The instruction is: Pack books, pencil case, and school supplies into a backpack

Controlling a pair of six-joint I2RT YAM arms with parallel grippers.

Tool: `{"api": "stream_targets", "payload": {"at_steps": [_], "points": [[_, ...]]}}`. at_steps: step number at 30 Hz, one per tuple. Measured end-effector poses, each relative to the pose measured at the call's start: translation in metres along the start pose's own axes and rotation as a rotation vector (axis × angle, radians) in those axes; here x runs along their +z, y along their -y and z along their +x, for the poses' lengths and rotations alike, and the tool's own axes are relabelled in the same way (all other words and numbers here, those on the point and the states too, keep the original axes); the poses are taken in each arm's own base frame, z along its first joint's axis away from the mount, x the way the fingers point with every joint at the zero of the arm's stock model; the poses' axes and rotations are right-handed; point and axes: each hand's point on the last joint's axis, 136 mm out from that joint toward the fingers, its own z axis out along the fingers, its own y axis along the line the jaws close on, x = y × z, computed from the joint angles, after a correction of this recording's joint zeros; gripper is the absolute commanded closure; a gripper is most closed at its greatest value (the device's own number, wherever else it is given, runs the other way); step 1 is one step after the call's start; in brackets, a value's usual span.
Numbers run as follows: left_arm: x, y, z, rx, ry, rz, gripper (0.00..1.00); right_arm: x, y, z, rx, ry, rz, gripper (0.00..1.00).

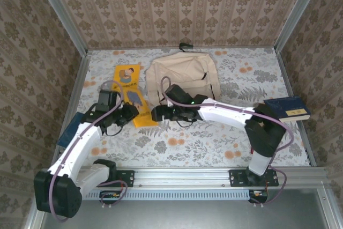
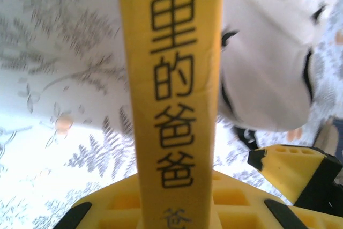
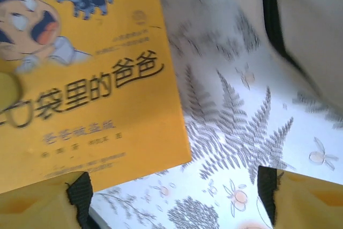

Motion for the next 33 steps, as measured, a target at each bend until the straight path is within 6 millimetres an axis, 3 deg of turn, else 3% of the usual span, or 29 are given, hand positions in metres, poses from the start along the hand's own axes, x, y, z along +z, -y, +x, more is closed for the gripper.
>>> {"api": "stream_targets", "payload": {"at_steps": [3, 6, 12, 18, 22, 29, 33], "points": [[-0.014, 0.026, -0.021, 0.039, 0.075, 0.050, 0.95, -0.024, 0.001, -0.026, 0.081, 0.106, -0.073, 0.07], [-0.021, 0.053, -0.034, 0.083, 0.131, 0.111, 0.96, -0.037, 0.016, -0.037, 0.187, 0.167, -0.138, 0.05], [-0.009, 0.094, -0.039, 0.119, 0.173, 0.197, 0.97, -0.043, 0.042, -0.044, 0.377, 0.202, -0.237, 0.04], [0.011, 0.119, -0.043, 0.071, 0.197, 0.255, 0.97, -0.071, 0.029, -0.053, 0.466, 0.260, -0.382, 0.00], [0.017, 0.137, -0.049, -0.007, 0.213, 0.322, 0.97, -0.086, 0.016, -0.072, 0.558, 0.283, -0.526, 0.00], [0.022, 0.157, -0.065, -0.136, 0.231, 0.412, 0.97, -0.086, 0.006, -0.097, 0.682, 0.262, -0.671, 0.02], [0.024, 0.165, -0.071, -0.199, 0.240, 0.451, 0.97, -0.096, -0.006, -0.109, 0.684, 0.279, -0.728, 0.07]]}}
